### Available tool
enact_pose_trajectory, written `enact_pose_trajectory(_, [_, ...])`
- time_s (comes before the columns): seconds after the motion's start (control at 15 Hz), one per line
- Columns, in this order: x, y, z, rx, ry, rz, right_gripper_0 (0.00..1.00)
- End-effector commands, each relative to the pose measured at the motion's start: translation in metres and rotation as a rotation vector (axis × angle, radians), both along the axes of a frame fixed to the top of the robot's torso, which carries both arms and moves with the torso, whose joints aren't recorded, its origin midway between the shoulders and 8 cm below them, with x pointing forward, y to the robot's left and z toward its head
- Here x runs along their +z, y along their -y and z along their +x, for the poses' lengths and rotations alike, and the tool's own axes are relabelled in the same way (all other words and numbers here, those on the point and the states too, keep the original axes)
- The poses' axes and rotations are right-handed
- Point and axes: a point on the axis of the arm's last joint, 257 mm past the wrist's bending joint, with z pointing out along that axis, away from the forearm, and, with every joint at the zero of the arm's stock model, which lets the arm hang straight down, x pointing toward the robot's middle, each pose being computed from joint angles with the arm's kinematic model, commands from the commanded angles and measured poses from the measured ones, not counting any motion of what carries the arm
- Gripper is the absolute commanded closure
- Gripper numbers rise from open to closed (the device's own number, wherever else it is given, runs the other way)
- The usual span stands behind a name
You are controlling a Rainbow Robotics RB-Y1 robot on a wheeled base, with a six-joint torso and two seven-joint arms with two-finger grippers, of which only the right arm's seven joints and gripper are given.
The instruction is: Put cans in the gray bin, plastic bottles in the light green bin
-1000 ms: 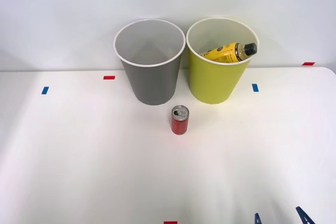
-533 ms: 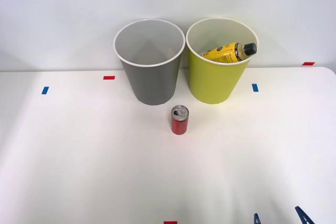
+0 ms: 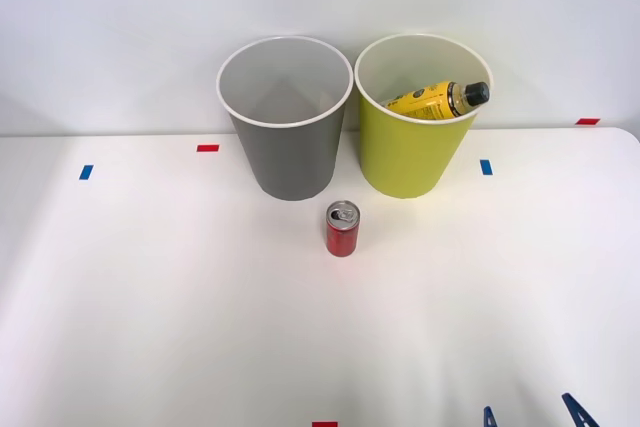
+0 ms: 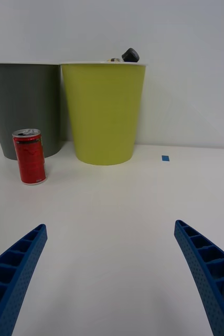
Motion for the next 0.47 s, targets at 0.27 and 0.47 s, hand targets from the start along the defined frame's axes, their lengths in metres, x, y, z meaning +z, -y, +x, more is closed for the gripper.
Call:
enact_pose_trajectory(0.27, [-0.0001,0.0,0.0,0.0,0.0,0.0,0.18])
enact_pose_trajectory(0.47, [-0.0001,0.0,0.0,0.0,0.0,0.0,0.17])
